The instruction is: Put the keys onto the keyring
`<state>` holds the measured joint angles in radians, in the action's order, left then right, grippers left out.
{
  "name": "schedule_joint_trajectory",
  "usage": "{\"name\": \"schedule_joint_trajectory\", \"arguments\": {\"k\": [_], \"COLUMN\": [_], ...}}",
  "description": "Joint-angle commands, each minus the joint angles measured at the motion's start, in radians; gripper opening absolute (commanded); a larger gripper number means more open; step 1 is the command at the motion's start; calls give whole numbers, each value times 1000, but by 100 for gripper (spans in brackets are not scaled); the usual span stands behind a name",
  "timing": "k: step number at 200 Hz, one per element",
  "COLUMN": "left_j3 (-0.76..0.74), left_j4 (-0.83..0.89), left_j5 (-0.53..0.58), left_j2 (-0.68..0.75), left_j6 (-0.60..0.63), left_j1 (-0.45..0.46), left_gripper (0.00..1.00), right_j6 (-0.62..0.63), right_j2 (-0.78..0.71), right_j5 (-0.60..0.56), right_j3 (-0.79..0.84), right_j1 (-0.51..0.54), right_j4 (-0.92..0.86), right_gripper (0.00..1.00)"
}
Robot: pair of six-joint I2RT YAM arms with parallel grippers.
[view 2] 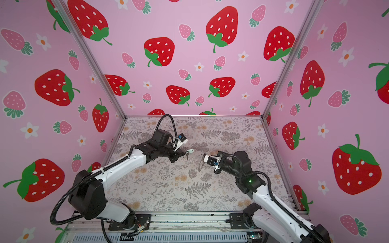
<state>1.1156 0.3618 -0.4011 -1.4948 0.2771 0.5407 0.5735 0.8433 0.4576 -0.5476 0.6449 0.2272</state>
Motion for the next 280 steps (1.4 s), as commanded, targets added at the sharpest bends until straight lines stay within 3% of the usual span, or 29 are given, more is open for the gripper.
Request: {"name": "schedule_joint_trajectory", "arguments": {"k": [1, 32, 72, 150, 171, 178, 223, 280], "left_j3": [75, 101, 73, 173, 184, 182, 67, -118], "left_j4": [107, 210, 184, 254, 258, 253, 127, -100], "left_j5": [9, 71, 159, 215, 229, 235, 258, 252], "left_j2": [-33, -146, -266, -427, -438, -438, -352, -235], "left_j6": [54, 47, 30, -26, -47, -56, -153, -241], "left_j1": [5, 11, 37, 47, 54, 56, 58, 51], "left_gripper": [1, 1, 1, 3, 5, 12, 35, 32], "right_j6": [7, 8, 12, 14, 12, 12, 11, 19], "right_j2": [8, -4, -23, -52, -61, -62, -62, -55], "right_j5": [27, 22, 16, 3, -5, -6, -7, -2], "right_j3": [-21, -18, -18, 5, 17, 20, 28, 29], "right_j1": [-5, -5, -5, -5, -5, -4, -5, -5], "right_j4": [27, 14, -15, -31, -22, -18, -15, -15], "right_gripper": [2, 3, 2, 3, 2, 3, 3, 3]}}
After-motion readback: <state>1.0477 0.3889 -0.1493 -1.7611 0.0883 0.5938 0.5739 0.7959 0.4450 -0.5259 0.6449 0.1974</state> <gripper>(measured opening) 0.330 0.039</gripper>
